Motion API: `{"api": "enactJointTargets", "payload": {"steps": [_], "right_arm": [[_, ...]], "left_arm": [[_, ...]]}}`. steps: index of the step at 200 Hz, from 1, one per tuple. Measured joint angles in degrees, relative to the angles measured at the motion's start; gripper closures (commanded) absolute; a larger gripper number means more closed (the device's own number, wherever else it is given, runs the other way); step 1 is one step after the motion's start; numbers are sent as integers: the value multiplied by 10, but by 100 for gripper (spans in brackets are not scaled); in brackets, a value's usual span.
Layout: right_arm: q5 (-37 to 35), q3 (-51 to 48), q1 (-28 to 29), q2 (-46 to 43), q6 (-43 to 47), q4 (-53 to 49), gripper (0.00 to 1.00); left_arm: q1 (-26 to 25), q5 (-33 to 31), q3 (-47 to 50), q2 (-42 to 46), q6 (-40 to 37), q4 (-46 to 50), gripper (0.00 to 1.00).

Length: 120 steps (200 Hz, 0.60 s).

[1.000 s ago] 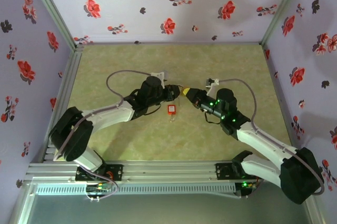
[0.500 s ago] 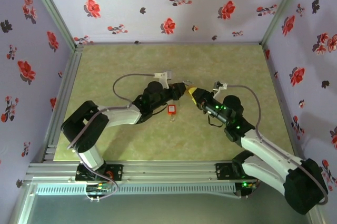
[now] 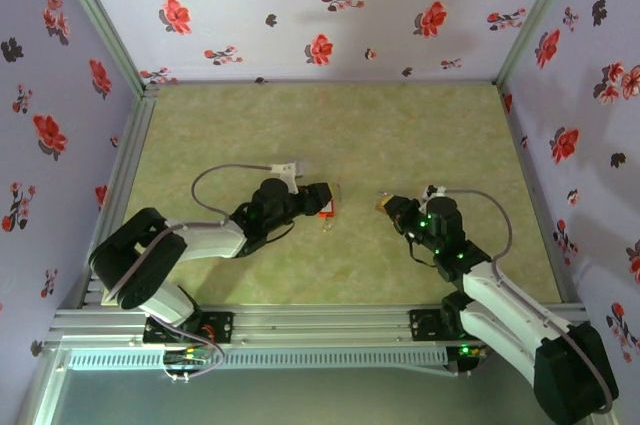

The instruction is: Unlock with the key

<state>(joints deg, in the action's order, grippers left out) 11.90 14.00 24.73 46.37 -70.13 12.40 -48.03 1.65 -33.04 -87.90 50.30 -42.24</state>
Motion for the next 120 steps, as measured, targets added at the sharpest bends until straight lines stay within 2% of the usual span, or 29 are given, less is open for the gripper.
{"api": "enactJointTargets", "payload": {"steps": [47,120], "right_arm": [[-30,-16,0,92,31,67,100],[-66,-18,5,269,31,235,100]], "left_arm": [[3,-5,-4,70,-23,73,52],[33,-16,-9,136,-61,157,50]]}}
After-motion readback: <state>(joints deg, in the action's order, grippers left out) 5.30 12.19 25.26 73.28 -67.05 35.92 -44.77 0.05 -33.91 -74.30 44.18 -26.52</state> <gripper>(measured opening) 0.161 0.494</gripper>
